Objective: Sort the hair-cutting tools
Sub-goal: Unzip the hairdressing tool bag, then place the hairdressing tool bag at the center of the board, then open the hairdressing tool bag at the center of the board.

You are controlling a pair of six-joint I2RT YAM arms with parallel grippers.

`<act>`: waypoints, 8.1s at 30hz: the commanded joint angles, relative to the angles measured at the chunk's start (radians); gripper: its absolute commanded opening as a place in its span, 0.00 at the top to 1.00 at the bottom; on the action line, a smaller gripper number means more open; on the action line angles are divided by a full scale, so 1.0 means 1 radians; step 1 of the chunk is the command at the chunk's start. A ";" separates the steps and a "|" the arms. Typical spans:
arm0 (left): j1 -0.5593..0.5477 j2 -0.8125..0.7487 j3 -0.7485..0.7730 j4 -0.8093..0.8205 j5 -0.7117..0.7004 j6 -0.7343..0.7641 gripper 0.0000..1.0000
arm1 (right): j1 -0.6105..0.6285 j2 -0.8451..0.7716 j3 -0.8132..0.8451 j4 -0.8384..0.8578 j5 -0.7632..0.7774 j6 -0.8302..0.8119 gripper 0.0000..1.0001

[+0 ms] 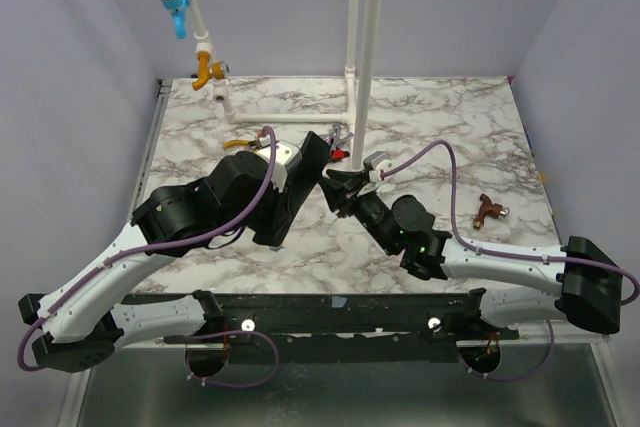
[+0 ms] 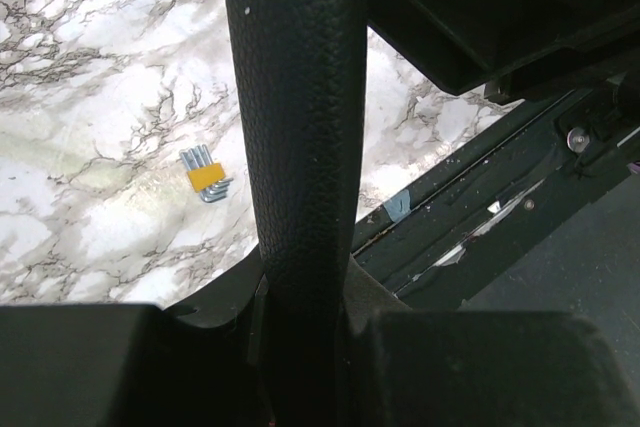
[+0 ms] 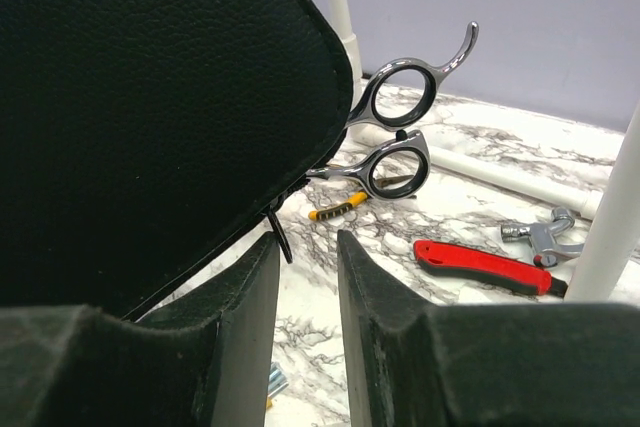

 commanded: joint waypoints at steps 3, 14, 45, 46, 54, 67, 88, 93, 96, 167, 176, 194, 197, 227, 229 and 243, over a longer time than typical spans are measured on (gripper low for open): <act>-0.007 -0.030 -0.010 0.068 0.015 0.005 1.00 | 0.005 -0.003 0.016 0.032 0.022 0.000 0.67; -0.009 -0.044 -0.036 0.081 0.023 0.002 1.00 | 0.004 0.012 0.022 0.045 -0.005 0.000 0.78; 0.021 -0.191 -0.216 0.442 0.212 -0.017 1.00 | 0.088 -0.195 -0.086 -0.411 -0.021 -0.063 0.99; 0.022 -0.193 -0.227 0.459 0.238 -0.018 1.00 | 0.096 -0.195 -0.088 -0.409 -0.005 -0.063 0.99; 0.024 -0.214 -0.294 0.561 0.353 -0.042 1.00 | 0.188 -0.160 -0.066 -0.427 0.055 -0.146 0.99; 0.105 -0.256 -0.374 0.683 0.335 -0.075 1.00 | 0.342 -0.190 -0.113 -0.554 0.119 -0.085 0.99; 0.132 -0.301 -0.702 1.185 0.338 -0.259 1.00 | 0.458 -0.138 -0.082 -0.347 -0.032 0.127 0.99; 0.132 -0.300 -0.782 1.273 0.348 -0.303 1.00 | 0.457 -0.134 -0.046 -0.311 -0.076 0.150 0.99; 0.132 -0.306 -0.828 1.331 0.351 -0.325 1.00 | 0.458 -0.119 -0.022 -0.294 -0.098 0.159 0.99; 0.245 0.663 -0.965 1.790 0.561 -0.597 0.01 | -0.275 -0.297 -0.274 -0.685 -0.112 0.808 0.27; 0.218 0.606 -0.874 1.443 0.412 -0.487 0.02 | -0.298 -0.229 -0.297 -0.592 -0.161 0.813 0.28; 0.189 0.466 -0.877 1.240 0.264 -0.420 0.02 | -0.467 0.045 -0.371 -0.192 -0.459 0.924 0.34; 0.189 0.405 -0.889 1.197 0.215 -0.410 0.02 | -0.468 0.072 -0.362 -0.167 -0.486 0.922 0.36; 0.034 0.156 -0.910 1.138 0.066 -0.191 0.11 | -0.467 0.262 -0.204 -0.015 -0.717 1.063 0.65; 0.034 0.189 -0.894 1.138 0.058 -0.188 0.14 | -0.466 0.251 -0.201 -0.028 -0.713 1.081 0.65; 0.026 0.198 -0.867 1.064 -0.073 -0.229 0.80 | -0.461 0.050 -0.187 -0.349 -0.560 0.929 0.45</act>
